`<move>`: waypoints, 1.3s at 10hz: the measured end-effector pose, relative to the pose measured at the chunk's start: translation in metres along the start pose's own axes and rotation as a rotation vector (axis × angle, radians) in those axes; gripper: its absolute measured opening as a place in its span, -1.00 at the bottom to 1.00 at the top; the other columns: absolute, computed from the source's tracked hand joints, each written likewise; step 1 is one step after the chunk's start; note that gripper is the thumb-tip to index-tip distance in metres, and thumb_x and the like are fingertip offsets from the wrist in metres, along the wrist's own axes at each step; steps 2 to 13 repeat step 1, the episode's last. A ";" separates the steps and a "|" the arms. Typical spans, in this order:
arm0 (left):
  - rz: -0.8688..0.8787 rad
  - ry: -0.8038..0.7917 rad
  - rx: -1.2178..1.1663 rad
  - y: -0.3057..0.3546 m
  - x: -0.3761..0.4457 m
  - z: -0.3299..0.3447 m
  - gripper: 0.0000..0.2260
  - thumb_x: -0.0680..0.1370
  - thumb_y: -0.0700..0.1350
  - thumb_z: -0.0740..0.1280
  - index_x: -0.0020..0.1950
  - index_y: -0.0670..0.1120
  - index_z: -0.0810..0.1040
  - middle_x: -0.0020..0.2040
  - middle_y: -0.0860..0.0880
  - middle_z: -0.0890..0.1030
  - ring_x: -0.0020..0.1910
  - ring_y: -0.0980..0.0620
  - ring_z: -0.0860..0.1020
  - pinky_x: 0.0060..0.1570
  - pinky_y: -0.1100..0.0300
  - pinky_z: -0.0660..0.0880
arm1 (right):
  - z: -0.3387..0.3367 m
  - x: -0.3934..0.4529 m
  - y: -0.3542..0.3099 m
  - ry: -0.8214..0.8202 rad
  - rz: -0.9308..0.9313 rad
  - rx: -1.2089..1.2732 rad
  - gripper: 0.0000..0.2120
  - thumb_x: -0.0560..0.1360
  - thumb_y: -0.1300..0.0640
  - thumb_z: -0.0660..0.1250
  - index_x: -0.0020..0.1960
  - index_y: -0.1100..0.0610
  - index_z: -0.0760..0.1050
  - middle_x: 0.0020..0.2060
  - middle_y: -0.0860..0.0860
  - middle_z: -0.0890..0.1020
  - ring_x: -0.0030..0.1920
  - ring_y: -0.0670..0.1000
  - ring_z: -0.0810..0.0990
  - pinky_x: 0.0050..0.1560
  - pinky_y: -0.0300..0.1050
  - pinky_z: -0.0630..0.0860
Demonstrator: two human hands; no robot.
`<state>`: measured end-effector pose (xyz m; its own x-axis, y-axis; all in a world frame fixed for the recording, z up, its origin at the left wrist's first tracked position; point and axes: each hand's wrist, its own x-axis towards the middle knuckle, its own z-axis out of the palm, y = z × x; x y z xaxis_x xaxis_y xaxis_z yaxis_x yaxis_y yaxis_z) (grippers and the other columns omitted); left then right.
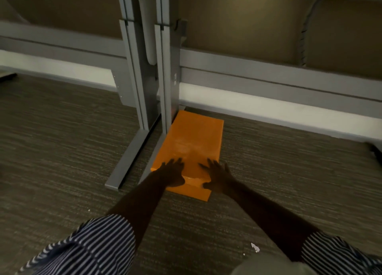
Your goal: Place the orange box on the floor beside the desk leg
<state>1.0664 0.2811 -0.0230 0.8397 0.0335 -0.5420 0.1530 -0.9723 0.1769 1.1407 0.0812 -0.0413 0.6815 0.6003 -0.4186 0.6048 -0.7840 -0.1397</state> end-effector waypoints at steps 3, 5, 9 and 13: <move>0.058 0.169 -0.034 0.005 -0.013 -0.022 -0.28 0.62 0.05 0.19 0.61 -0.13 -0.16 0.63 -0.14 -0.19 0.61 -0.20 -0.13 0.55 -0.19 -0.05 | -0.039 -0.013 0.009 0.048 -0.029 -0.101 -0.17 0.57 -0.22 0.25 0.61 -0.03 -0.18 0.62 0.12 -0.17 0.60 0.20 -0.16 0.52 0.34 -0.19; 0.058 0.169 -0.034 0.005 -0.013 -0.022 -0.28 0.62 0.05 0.19 0.61 -0.13 -0.16 0.63 -0.14 -0.19 0.61 -0.20 -0.13 0.55 -0.19 -0.05 | -0.039 -0.013 0.009 0.048 -0.029 -0.101 -0.17 0.57 -0.22 0.25 0.61 -0.03 -0.18 0.62 0.12 -0.17 0.60 0.20 -0.16 0.52 0.34 -0.19; 0.058 0.169 -0.034 0.005 -0.013 -0.022 -0.28 0.62 0.05 0.19 0.61 -0.13 -0.16 0.63 -0.14 -0.19 0.61 -0.20 -0.13 0.55 -0.19 -0.05 | -0.039 -0.013 0.009 0.048 -0.029 -0.101 -0.17 0.57 -0.22 0.25 0.61 -0.03 -0.18 0.62 0.12 -0.17 0.60 0.20 -0.16 0.52 0.34 -0.19; 0.058 0.169 -0.034 0.005 -0.013 -0.022 -0.28 0.62 0.05 0.19 0.61 -0.13 -0.16 0.63 -0.14 -0.19 0.61 -0.20 -0.13 0.55 -0.19 -0.05 | -0.039 -0.013 0.009 0.048 -0.029 -0.101 -0.17 0.57 -0.22 0.25 0.61 -0.03 -0.18 0.62 0.12 -0.17 0.60 0.20 -0.16 0.52 0.34 -0.19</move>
